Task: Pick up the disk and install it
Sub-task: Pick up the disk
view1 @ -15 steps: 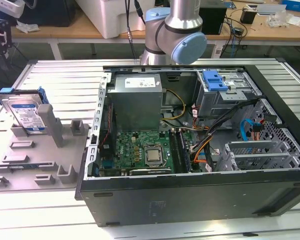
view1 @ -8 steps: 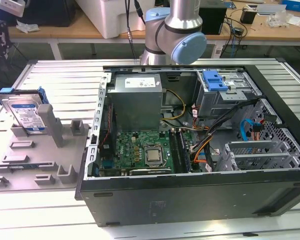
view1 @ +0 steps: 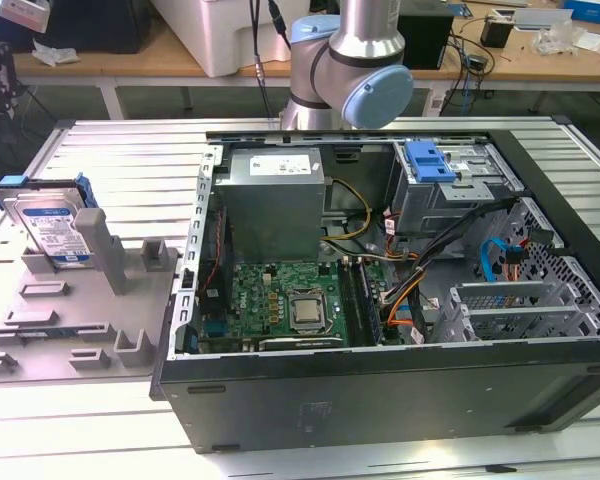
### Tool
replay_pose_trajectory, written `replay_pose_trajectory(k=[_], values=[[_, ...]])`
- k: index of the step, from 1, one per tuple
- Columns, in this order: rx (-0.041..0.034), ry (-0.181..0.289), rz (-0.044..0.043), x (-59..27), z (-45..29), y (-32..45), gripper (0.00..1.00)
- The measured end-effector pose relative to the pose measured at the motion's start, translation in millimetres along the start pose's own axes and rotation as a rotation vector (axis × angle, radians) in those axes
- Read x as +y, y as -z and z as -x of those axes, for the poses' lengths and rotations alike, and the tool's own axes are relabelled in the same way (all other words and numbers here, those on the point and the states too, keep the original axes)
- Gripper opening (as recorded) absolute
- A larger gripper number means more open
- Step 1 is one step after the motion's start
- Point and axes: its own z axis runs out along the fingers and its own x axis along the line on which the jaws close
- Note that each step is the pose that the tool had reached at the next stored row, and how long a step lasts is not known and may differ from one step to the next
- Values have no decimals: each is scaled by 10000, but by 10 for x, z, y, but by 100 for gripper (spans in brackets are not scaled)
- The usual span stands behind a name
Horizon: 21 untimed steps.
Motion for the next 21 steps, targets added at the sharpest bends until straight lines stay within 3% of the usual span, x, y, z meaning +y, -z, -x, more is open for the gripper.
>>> replay_pose_trajectory(k=[2, 11, 21], values=[[-2, 72, -30, 4, 0, -3, 45], [22, 1263, -135, 21, -1, -31, 45], [24, 1283, -133, 42, -3, -58, 45]])
